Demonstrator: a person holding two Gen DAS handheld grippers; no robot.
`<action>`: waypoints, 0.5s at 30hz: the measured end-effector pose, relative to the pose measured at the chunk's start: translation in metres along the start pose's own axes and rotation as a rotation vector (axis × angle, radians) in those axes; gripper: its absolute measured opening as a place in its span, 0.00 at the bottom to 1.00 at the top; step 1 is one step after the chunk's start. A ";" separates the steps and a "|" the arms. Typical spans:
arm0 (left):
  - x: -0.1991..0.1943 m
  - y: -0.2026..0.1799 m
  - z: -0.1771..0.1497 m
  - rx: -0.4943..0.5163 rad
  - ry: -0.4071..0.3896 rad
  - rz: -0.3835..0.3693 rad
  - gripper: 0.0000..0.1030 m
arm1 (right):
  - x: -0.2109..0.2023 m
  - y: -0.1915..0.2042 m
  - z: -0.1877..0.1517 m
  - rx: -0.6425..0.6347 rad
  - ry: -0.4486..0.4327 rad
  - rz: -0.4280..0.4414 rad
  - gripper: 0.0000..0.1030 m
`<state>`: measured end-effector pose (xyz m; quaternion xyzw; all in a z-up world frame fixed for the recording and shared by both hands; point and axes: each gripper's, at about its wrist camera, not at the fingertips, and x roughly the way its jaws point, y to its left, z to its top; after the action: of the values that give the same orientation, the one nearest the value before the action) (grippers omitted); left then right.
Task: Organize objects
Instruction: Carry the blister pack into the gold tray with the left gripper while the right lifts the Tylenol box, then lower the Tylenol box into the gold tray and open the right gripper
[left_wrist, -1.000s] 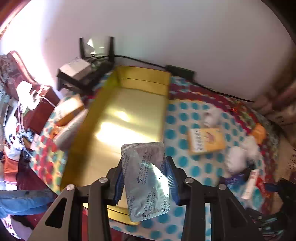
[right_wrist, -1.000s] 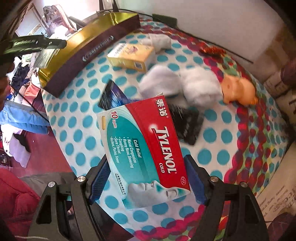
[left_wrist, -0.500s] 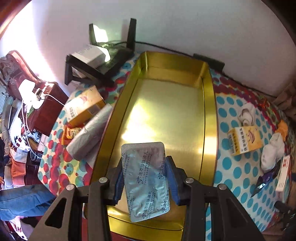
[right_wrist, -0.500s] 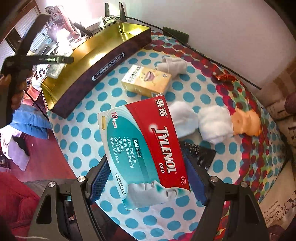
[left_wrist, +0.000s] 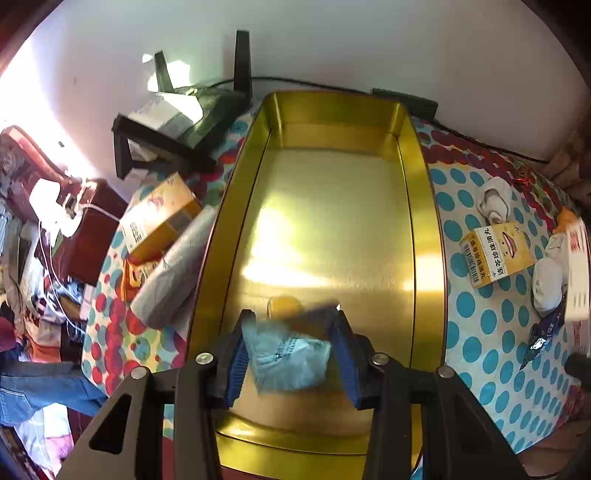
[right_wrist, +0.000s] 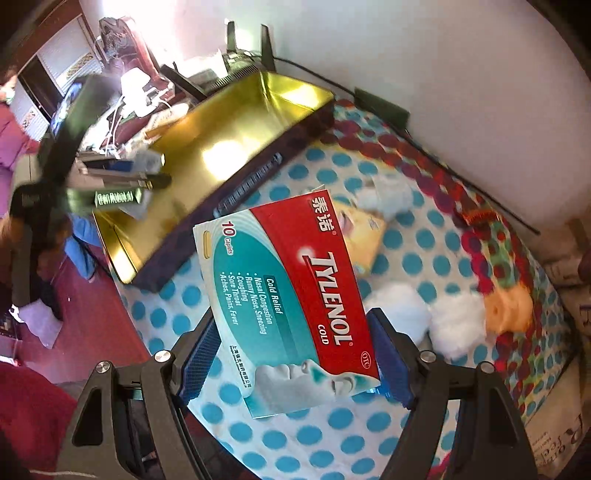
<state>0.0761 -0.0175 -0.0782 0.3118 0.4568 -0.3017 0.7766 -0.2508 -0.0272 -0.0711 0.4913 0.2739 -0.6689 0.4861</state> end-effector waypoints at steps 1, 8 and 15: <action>0.000 0.001 0.000 0.001 0.007 -0.021 0.41 | 0.000 0.003 0.005 -0.001 -0.007 0.001 0.74; -0.009 0.002 -0.003 0.029 -0.021 -0.058 0.41 | -0.003 0.020 0.046 0.016 -0.063 0.012 0.74; -0.023 0.012 -0.014 0.021 -0.031 -0.099 0.41 | 0.006 0.041 0.103 0.023 -0.106 0.040 0.74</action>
<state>0.0685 0.0045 -0.0601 0.2923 0.4562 -0.3494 0.7644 -0.2536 -0.1320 -0.0340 0.4660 0.2299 -0.6873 0.5075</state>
